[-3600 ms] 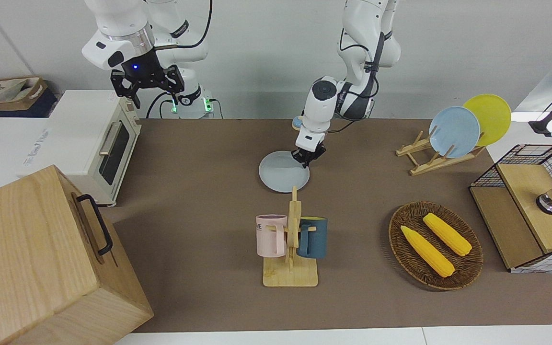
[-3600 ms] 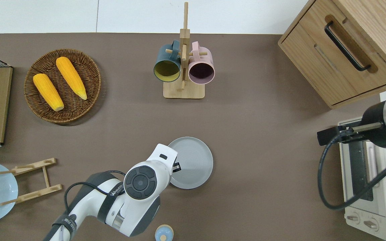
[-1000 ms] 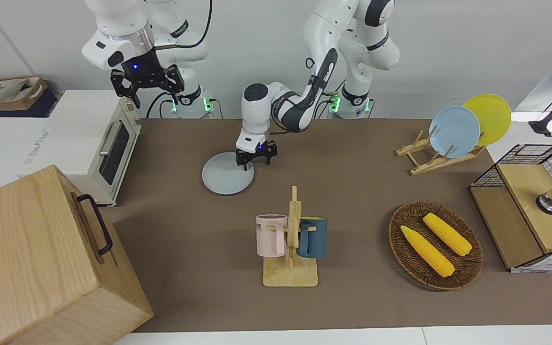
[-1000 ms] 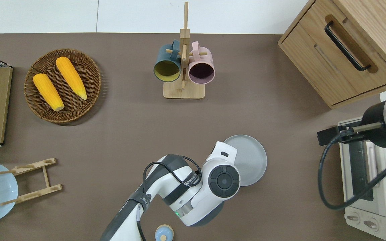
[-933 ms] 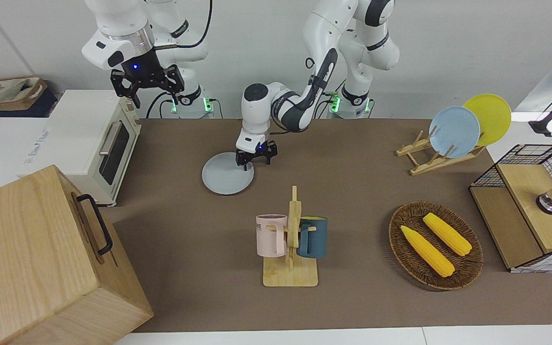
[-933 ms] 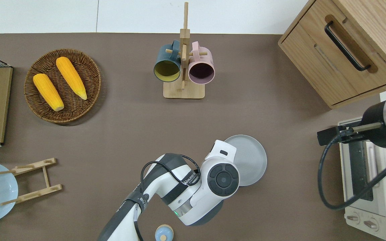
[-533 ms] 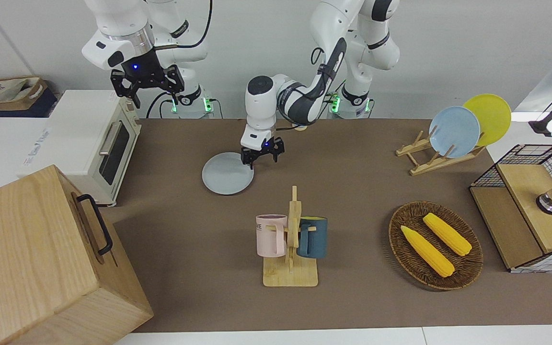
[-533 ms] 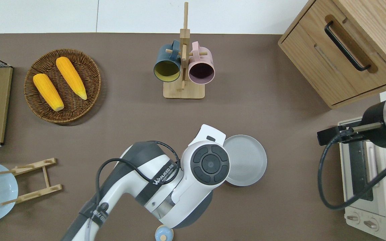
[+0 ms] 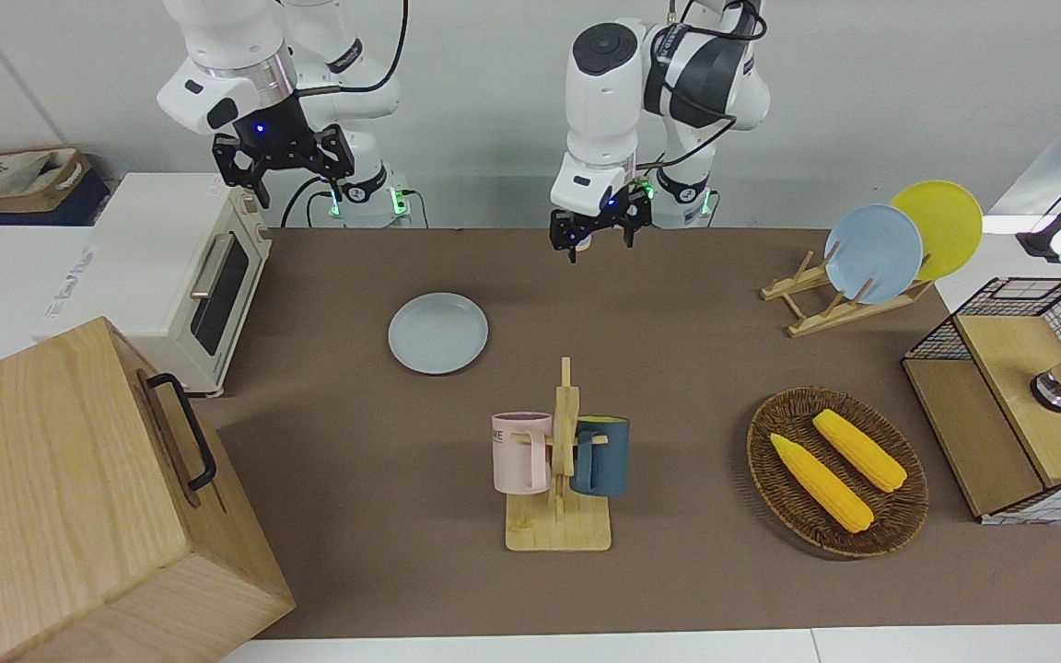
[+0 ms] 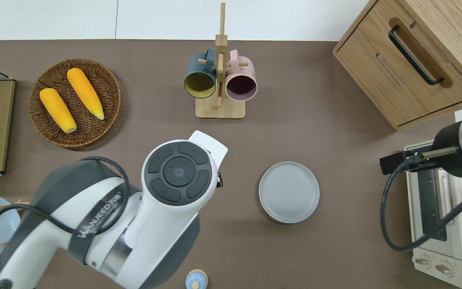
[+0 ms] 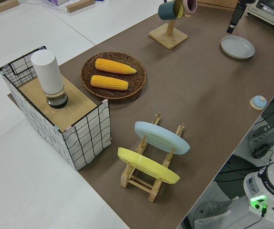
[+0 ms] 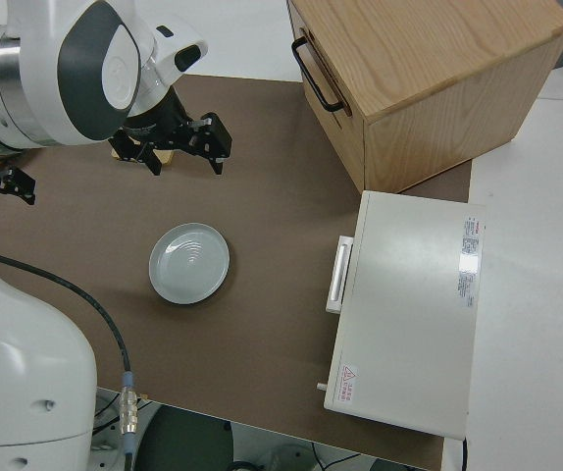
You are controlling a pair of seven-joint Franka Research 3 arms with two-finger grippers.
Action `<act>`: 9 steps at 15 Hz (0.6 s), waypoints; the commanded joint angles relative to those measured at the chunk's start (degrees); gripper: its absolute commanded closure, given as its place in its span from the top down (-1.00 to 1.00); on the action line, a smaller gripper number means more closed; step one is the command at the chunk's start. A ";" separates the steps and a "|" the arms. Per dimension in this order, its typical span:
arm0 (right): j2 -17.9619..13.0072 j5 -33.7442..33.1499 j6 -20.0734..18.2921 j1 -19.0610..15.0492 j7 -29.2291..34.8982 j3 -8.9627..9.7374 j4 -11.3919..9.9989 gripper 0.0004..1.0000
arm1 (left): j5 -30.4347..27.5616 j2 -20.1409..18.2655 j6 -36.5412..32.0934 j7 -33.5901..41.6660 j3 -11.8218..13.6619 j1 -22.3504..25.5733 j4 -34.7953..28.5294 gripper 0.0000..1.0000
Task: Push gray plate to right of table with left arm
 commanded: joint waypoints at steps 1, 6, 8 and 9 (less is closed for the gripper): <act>-0.17 0.59 -0.83 -1.15 0.05 0.86 0.46 0.97 | -1.94 -1.17 -6.62 12.35 -0.38 6.10 3.66 1.00; -0.17 0.59 -0.83 -1.15 0.05 0.77 0.46 0.97 | -1.69 -4.95 -12.51 27.38 0.15 14.72 4.11 1.00; -0.17 0.59 -0.83 -1.15 0.05 0.77 0.46 0.97 | -1.60 -5.83 -13.40 35.54 0.67 19.28 4.11 0.98; -0.17 0.59 -0.83 -1.15 0.05 0.86 0.46 0.97 | -1.51 -5.92 -13.31 39.15 1.20 20.69 4.11 0.98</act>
